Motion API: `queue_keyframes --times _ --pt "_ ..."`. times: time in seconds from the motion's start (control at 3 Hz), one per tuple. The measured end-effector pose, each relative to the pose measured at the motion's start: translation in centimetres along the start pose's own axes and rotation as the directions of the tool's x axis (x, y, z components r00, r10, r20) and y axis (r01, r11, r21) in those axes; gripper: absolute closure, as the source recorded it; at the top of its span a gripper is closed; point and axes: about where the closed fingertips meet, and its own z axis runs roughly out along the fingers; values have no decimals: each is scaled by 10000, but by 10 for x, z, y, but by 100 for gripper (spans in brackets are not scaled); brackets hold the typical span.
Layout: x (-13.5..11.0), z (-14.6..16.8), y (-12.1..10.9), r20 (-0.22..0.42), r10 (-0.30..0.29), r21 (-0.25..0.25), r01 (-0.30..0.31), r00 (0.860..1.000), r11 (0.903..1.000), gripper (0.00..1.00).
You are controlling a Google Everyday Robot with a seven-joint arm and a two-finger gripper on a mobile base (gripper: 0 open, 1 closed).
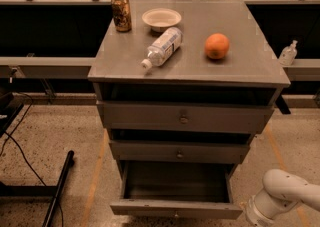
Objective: Close bottom drawer
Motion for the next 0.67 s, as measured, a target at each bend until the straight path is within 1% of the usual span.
queue_keyframes --times 0.33,0.67 --pt "8 59 -14 271 -574 -1094 600 9980 9922 0" --pt "14 124 -14 758 -1147 -2350 1296 9905 9633 0"
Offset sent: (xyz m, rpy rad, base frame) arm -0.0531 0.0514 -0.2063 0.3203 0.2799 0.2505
